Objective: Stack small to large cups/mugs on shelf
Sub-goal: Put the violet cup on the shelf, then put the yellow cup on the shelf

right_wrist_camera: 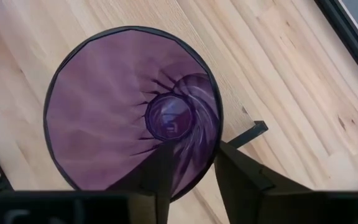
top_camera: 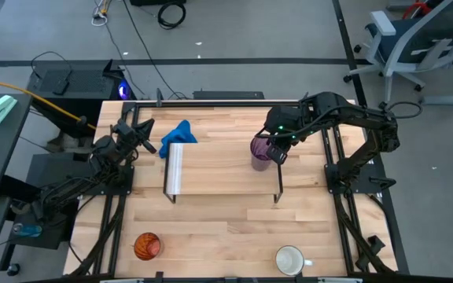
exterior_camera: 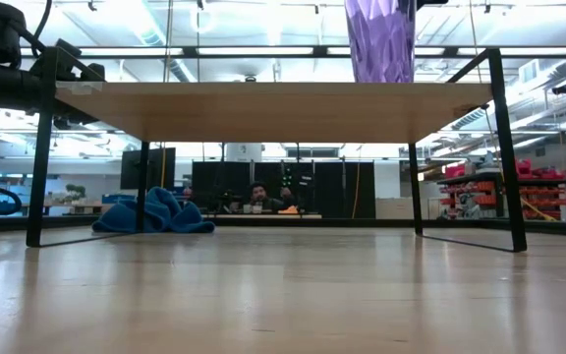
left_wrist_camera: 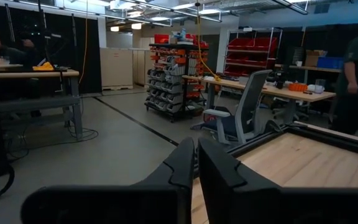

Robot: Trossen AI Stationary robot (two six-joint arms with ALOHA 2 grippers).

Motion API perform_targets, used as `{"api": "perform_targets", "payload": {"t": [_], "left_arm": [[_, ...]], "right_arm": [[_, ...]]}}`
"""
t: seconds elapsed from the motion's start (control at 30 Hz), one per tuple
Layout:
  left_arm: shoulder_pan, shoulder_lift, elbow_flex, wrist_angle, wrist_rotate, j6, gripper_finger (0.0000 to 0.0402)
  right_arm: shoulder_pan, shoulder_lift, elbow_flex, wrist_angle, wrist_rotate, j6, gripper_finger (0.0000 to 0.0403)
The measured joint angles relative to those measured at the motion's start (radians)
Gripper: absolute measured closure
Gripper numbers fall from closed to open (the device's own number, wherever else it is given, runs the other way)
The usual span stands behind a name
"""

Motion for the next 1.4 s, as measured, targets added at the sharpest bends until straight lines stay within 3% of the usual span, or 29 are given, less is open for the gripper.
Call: {"api": "perform_targets", "payload": {"t": [0.3, 0.67, 1.03, 1.23, 1.4], "left_arm": [[0.000, 0.000, 0.000, 0.000, 0.000, 0.000, 0.0376], [0.000, 0.000, 0.000, 0.000, 0.000, 0.000, 0.0371], [0.000, 0.000, 0.000, 0.000, 0.000, 0.000, 0.0371], [0.000, 0.000, 0.000, 0.000, 0.000, 0.000, 0.0369], [0.000, 0.000, 0.000, 0.000, 0.000, -0.001, 0.0377]], "right_arm": [[0.000, -0.011, 0.007, 0.001, 0.013, -0.010, 0.0272], [0.000, -0.037, 0.128, 0.002, 0.025, -0.019, 0.0272], [0.000, -0.239, 0.197, 0.000, 0.205, -0.003, 0.0273], [0.000, -0.420, 0.113, 0.001, 0.221, 0.148, 0.0273], [0.000, -0.556, -0.096, -0.001, 0.182, 0.285, 0.0282]]}}
